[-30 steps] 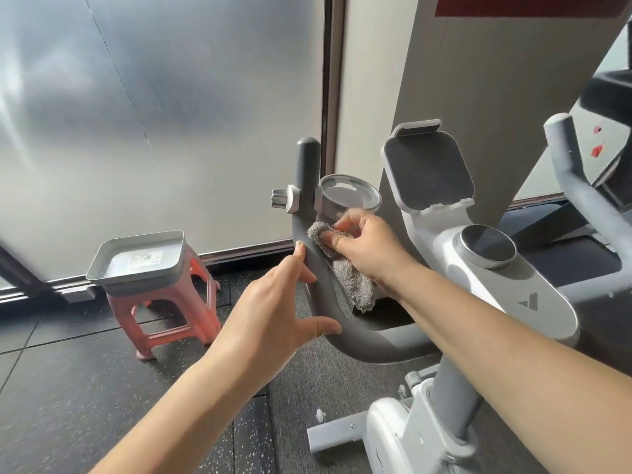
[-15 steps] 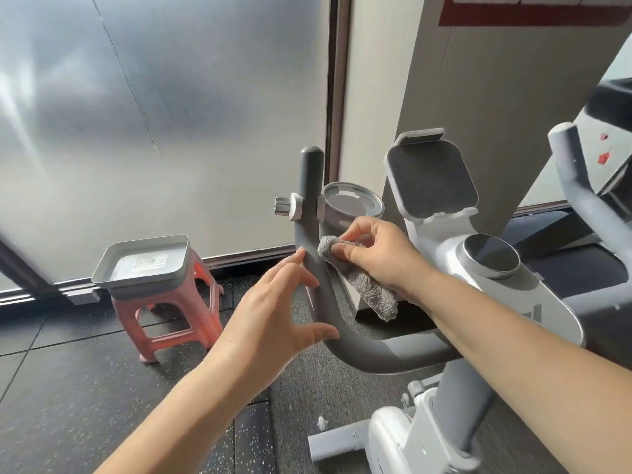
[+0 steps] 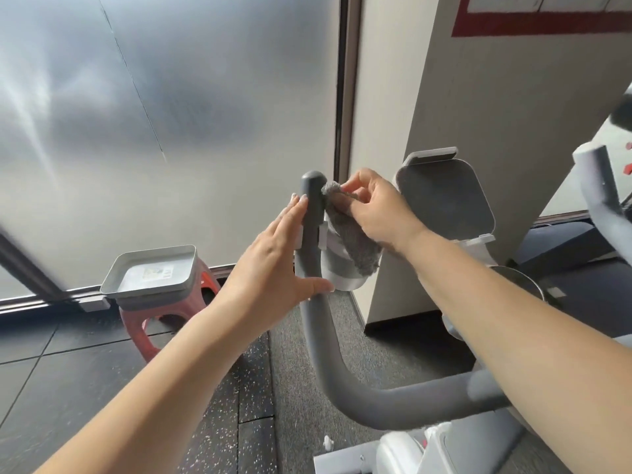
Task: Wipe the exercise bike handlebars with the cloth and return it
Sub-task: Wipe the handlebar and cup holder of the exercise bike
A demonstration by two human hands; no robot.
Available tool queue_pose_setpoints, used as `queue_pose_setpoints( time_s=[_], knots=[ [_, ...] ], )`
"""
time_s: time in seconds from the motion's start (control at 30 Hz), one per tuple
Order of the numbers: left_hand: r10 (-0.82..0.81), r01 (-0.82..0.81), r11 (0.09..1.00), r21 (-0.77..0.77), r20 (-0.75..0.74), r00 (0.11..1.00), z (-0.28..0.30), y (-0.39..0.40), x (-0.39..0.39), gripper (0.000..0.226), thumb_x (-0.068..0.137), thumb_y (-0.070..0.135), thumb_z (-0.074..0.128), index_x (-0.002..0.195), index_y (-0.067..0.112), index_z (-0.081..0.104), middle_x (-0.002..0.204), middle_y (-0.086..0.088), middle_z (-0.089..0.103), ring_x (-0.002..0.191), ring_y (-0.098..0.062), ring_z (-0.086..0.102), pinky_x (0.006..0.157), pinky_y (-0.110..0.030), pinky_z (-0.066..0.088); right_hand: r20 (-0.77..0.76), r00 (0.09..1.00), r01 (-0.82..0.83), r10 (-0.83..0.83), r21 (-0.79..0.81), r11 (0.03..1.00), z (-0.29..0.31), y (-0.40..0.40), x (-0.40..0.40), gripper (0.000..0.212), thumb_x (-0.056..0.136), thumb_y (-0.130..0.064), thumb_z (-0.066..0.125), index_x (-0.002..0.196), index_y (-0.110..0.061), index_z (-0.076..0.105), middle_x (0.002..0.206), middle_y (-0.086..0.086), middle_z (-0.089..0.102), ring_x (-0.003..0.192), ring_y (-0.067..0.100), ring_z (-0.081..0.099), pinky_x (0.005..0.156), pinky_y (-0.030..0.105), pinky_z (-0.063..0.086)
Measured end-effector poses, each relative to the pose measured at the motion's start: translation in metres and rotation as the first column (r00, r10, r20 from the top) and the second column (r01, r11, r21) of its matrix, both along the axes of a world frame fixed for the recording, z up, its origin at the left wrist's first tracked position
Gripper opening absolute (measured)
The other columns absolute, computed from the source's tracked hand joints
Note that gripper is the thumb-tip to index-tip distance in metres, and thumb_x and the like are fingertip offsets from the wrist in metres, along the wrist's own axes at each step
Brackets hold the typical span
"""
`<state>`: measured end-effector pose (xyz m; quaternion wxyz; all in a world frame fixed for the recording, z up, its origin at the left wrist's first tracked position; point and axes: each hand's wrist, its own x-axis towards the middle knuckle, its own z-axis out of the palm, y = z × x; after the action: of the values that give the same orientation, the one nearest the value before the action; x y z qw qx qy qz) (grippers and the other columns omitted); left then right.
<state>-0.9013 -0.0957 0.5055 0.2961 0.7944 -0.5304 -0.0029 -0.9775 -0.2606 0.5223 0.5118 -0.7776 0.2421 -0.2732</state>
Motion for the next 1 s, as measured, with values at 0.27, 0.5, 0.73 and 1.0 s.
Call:
queue_pose_setpoints(
  time_s=[0.27, 0.5, 0.73, 1.0],
  knots=[
    [-0.003, 0.004, 1.000, 0.027, -0.012, 1.000, -0.002, -0.007, 0.000, 0.108, 0.066, 0.031, 0.081, 0.147, 0.029, 0.009, 0.154, 0.013, 0.016, 0.139, -0.004, 0.019, 0.100, -0.010, 0.013, 0.093, 0.996, -0.006, -0.004, 0.106, 0.994, 0.005, -0.020, 0.010, 0.018, 0.086, -0.016, 0.066, 0.077, -0.025, 0.054, 0.068, 0.002, 0.060, 0.063, 0.018, 0.056, 0.068, 0.040, 0.048],
    [0.009, -0.008, 0.998, 0.055, -0.010, 1.000, -0.001, -0.010, 0.002, 0.107, 0.066, 0.033, 0.080, 0.147, 0.025, 0.010, 0.155, 0.015, 0.012, 0.139, -0.003, 0.019, 0.097, -0.007, 0.014, -0.062, 0.958, -0.275, 0.281, 0.095, 0.957, -0.005, -0.019, -0.005, 0.019, 0.087, -0.013, 0.064, 0.077, -0.021, 0.050, 0.067, -0.006, 0.060, 0.064, 0.013, 0.058, 0.065, 0.029, 0.052],
    [0.017, -0.016, 0.998, 0.062, -0.013, 1.000, 0.000, -0.010, 0.001, 0.107, 0.065, 0.037, 0.080, 0.145, 0.028, 0.009, 0.154, 0.017, 0.012, 0.136, -0.002, 0.023, 0.094, -0.005, 0.014, 0.196, 0.975, -0.153, 0.108, 0.228, 0.962, 0.012, -0.030, 0.022, 0.013, 0.091, -0.012, 0.059, 0.082, -0.021, 0.053, 0.069, 0.001, 0.062, 0.056, 0.011, 0.056, 0.056, 0.027, 0.048],
    [0.037, -0.035, 0.999, 0.041, -0.037, 0.999, -0.001, -0.010, 0.001, 0.106, 0.064, 0.035, 0.081, 0.145, 0.031, 0.011, 0.153, 0.019, 0.014, 0.132, -0.001, 0.028, 0.087, 0.000, 0.014, 0.063, 0.946, -0.312, 0.317, -0.079, 0.947, 0.039, -0.029, 0.028, 0.026, 0.090, 0.009, 0.049, 0.098, -0.008, 0.067, 0.088, -0.005, 0.068, 0.077, -0.008, 0.064, 0.078, 0.007, 0.046]
  ],
)
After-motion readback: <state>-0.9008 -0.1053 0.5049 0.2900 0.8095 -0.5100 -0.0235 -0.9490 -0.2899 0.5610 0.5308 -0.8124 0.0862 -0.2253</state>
